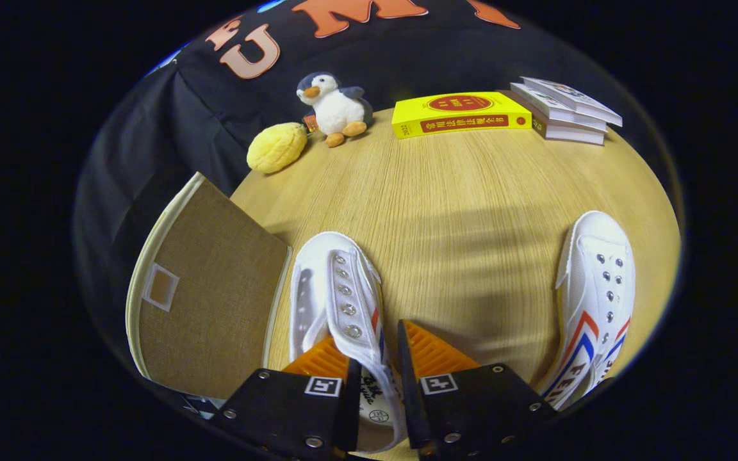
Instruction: Open the storage box then place both shoes into the box .Put the left shoe in first, then the right shoe, with the right side of both shoes facing outward in a uniform manner.
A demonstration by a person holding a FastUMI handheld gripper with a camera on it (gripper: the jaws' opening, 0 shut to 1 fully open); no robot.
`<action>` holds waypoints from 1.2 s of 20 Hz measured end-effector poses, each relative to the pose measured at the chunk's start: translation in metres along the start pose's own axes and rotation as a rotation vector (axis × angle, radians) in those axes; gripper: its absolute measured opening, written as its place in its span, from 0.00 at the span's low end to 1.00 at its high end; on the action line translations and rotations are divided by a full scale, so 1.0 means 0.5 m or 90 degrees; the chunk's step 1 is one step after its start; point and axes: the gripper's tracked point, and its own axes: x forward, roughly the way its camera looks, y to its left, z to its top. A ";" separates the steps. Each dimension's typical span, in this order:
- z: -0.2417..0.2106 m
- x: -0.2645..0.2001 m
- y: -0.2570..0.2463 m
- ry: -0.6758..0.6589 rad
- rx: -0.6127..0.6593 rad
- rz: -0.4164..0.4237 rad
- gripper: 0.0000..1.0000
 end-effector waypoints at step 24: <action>0.213 -0.228 0.350 -0.030 0.147 0.117 0.07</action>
